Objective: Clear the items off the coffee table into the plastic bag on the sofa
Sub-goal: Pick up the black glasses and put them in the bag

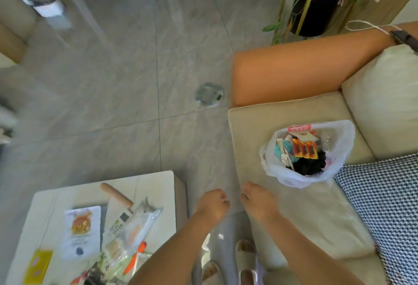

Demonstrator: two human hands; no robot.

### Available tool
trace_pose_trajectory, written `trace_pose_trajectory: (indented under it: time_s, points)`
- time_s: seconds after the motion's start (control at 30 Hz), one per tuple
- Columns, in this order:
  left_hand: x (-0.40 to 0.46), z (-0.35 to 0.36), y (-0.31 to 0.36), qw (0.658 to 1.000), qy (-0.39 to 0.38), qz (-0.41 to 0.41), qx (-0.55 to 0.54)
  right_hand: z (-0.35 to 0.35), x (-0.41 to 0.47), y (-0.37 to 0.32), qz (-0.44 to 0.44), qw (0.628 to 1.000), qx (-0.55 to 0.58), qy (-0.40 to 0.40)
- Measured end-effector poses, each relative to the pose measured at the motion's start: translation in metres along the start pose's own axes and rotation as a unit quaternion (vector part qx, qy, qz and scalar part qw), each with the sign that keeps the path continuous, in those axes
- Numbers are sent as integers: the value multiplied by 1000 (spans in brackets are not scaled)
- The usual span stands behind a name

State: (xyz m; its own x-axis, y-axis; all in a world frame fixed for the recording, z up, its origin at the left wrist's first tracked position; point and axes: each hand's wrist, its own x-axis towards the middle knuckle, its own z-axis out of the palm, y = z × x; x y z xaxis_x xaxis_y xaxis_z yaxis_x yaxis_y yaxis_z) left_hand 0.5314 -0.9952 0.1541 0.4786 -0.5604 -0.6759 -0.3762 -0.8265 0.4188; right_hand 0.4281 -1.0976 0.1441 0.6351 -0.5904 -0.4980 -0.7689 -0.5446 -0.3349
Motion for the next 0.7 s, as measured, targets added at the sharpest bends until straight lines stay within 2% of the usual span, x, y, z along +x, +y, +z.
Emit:
trace_pose_trajectory:
  time_s: [0.2,0.33,0.4,0.7]
  points:
    - [-70,8,-68,998,27,-56,-5,32,-48,-48,-93,994,-58,-15]
    - [-114,23,-108,990,40,-104,-84,62,-79,-68,-148,985,-81,-48]
    - [-137,30,-122,982,71,-138,-108,75,-93,-77,-197,974,-100,-59]
    - [-242,113,-204,895,151,-308,-287,151,-161,-126,-360,901,-170,-171]
